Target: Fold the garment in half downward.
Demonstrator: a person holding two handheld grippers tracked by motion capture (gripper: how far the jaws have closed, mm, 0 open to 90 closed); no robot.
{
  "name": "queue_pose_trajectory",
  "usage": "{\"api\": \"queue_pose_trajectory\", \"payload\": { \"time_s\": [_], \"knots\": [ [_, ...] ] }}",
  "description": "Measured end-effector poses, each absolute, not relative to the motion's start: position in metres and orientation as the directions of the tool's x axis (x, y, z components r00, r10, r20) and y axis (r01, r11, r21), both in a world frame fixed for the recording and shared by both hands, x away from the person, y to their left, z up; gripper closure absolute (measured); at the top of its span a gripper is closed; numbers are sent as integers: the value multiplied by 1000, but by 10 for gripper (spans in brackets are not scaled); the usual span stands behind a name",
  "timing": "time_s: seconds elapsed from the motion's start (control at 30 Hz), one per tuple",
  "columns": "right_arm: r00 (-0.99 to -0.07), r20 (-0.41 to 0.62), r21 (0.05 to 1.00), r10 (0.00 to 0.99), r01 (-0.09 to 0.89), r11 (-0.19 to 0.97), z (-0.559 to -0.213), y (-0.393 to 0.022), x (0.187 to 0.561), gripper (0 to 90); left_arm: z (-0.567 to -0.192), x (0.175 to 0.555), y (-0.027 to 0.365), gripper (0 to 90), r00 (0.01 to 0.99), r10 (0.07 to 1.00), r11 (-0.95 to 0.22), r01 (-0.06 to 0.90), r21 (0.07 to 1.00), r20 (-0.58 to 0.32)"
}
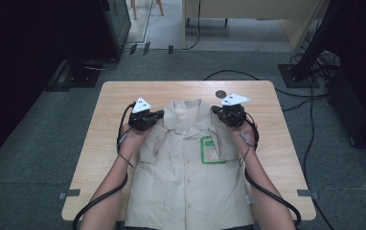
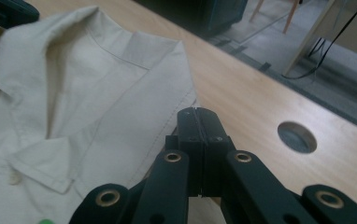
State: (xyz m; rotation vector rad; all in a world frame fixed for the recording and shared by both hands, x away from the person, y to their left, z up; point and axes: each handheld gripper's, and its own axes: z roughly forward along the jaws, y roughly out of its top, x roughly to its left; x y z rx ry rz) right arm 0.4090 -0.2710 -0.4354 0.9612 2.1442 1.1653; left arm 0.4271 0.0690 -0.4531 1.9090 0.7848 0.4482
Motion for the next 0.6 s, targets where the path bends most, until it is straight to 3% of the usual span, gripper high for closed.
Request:
{"api": "queue_pose_trajectory", "payload": {
  "time_s": [0.6],
  "knots": [
    [-565,-268,893,780,157,421,-343,-266,395,897,-376,424,76,898,699,714,-218,183,959,29]
  ]
}}
